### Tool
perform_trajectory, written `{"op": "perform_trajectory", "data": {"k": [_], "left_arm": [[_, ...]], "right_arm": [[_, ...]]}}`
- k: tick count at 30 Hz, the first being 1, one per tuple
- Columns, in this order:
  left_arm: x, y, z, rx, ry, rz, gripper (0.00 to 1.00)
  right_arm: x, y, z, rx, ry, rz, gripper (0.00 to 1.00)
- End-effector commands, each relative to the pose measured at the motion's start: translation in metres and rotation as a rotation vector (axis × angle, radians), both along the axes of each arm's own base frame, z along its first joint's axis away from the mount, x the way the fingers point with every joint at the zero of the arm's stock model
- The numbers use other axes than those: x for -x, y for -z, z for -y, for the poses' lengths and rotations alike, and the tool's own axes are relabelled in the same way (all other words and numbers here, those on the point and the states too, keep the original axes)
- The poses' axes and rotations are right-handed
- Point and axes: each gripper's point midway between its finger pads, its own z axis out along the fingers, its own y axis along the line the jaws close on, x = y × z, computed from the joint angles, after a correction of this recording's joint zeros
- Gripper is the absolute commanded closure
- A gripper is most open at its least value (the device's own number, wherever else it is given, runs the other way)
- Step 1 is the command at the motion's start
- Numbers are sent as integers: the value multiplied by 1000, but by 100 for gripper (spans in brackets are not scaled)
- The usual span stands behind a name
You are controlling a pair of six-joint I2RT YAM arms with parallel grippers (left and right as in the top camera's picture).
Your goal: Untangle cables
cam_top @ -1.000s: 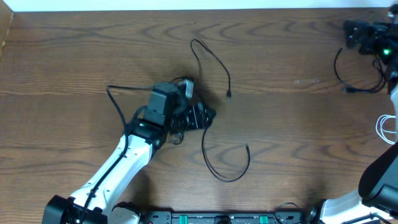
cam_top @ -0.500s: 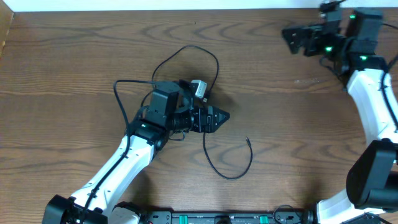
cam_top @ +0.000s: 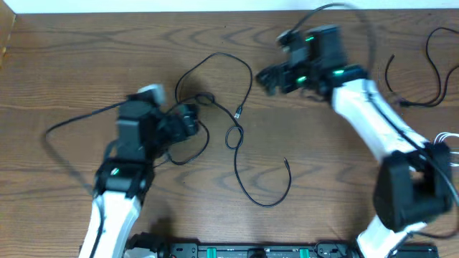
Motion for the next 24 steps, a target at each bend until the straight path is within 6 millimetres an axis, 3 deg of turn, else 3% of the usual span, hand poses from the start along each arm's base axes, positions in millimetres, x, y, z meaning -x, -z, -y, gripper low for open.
{"op": "perform_trajectory", "data": {"k": [1,4,8,18,24], "left_arm": [[12,-12,-45,-110,-187,27,7],[26,-12,-59,-147,-238,7,7],[38,-4,-67,-197,-252,-38,7],[42,11,-67,-209,-244,-110,7],[43,22,-67,-218,-239,-155,7]], "right_arm": [[12,35,-25,78,-39,-39,1],[25,60,-46,101,-84,-78,1],[32,99,-51,227,-69,-96,1],[57,99,-98,173,-182,-86,1],[62,118,-123,157,-225,-54,1]]}}
